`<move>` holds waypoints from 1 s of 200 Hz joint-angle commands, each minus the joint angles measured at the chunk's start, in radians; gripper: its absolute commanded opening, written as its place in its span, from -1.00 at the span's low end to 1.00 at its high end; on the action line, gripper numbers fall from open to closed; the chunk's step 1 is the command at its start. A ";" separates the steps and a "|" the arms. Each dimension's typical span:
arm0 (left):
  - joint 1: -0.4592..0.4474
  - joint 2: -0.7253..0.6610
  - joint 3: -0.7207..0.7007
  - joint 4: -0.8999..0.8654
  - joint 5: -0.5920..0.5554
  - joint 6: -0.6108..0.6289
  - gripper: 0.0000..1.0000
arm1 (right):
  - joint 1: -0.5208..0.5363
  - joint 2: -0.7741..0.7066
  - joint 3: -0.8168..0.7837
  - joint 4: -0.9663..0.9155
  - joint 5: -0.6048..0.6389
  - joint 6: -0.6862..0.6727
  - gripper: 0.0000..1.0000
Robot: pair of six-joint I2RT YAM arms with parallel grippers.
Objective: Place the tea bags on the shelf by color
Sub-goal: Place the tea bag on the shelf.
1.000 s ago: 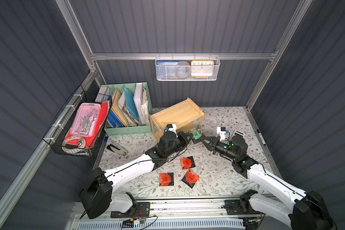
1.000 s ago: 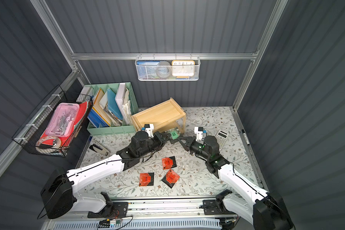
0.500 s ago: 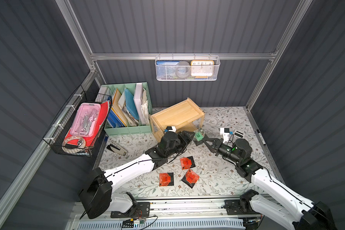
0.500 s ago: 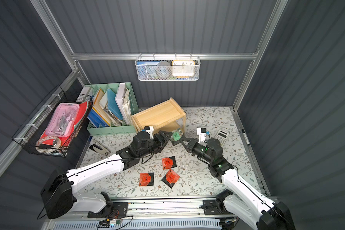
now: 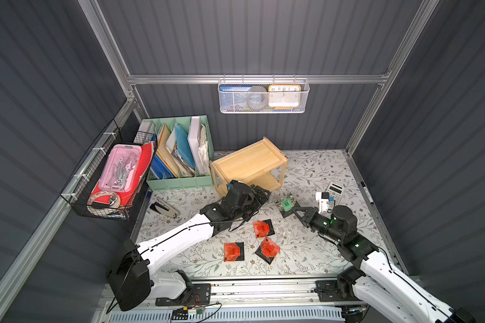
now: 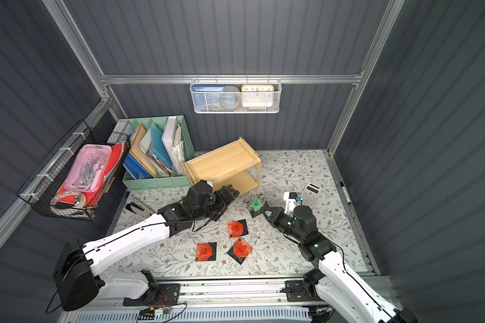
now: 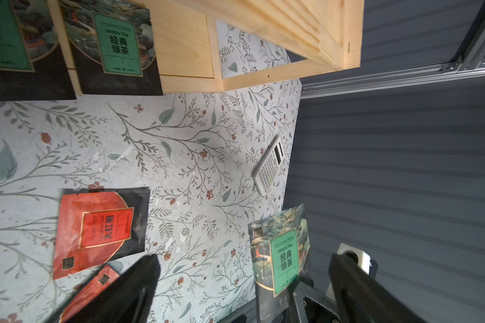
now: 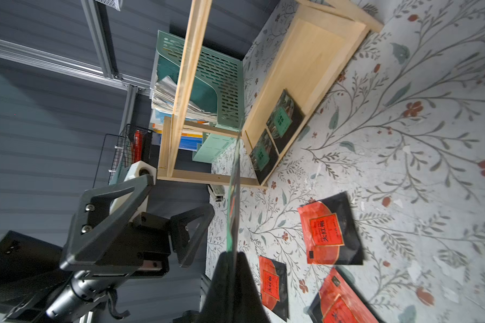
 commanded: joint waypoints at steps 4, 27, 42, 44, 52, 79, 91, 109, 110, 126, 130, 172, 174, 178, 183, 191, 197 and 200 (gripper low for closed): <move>-0.006 -0.013 0.025 -0.133 -0.022 0.039 1.00 | -0.003 0.024 -0.019 -0.045 0.008 -0.050 -1.00; -0.005 -0.025 0.030 -0.183 -0.030 0.046 1.00 | -0.024 0.083 -0.018 -0.008 -0.011 -0.056 -1.00; -0.005 -0.036 0.031 -0.211 -0.033 0.049 1.00 | -0.051 0.141 -0.012 0.033 -0.037 -0.057 -1.00; -0.005 -0.038 0.031 -0.214 -0.033 0.050 1.00 | -0.053 0.149 -0.010 0.038 -0.041 -0.057 -1.00; -0.005 -0.044 0.029 -0.222 -0.033 0.050 1.00 | -0.072 0.188 -0.001 0.062 -0.059 -0.056 -1.00; -0.005 -0.062 0.019 -0.246 -0.022 0.059 1.00 | -0.129 0.354 0.054 0.141 -0.146 -0.064 -1.00; -0.006 -0.073 0.013 -0.269 -0.016 0.062 1.00 | -0.149 0.433 0.094 0.165 -0.187 -0.077 -1.00; -0.006 -0.095 0.002 -0.303 -0.012 0.067 1.00 | -0.175 0.557 0.167 0.181 -0.260 -0.100 -1.00; -0.005 -0.096 0.001 -0.306 -0.012 0.067 1.00 | -0.177 0.564 0.171 0.181 -0.264 -0.101 -1.00; -0.006 -0.122 -0.007 -0.336 -0.009 0.075 1.00 | -0.186 0.658 0.225 0.213 -0.305 -0.107 -1.00; -0.005 -0.127 -0.011 -0.340 -0.009 0.075 1.00 | -0.188 0.679 0.236 0.228 -0.312 -0.102 -1.00; -0.005 -0.228 -0.058 -0.428 -0.052 0.024 1.00 | -0.193 0.869 0.345 0.344 -0.356 -0.057 -1.00; -0.005 -0.232 -0.060 -0.435 -0.053 0.018 1.00 | -0.193 0.875 0.350 0.348 -0.356 -0.054 -1.00; -0.005 -0.243 -0.064 -0.446 -0.058 0.005 1.00 | -0.193 0.890 0.359 0.359 -0.358 -0.050 -1.00; -0.005 -0.256 -0.067 -0.454 -0.067 -0.004 1.00 | -0.193 0.909 0.369 0.371 -0.359 -0.042 -1.00; -0.005 -0.273 -0.069 -0.473 -0.082 -0.013 1.00 | -0.194 0.935 0.384 0.390 -0.359 -0.030 -1.00; -0.004 -0.286 -0.071 -0.488 -0.093 -0.017 1.00 | -0.194 0.956 0.397 0.399 -0.359 -0.023 -1.00; -0.004 -0.291 -0.070 -0.495 -0.096 -0.018 1.00 | -0.193 0.965 0.403 0.401 -0.359 -0.021 -1.00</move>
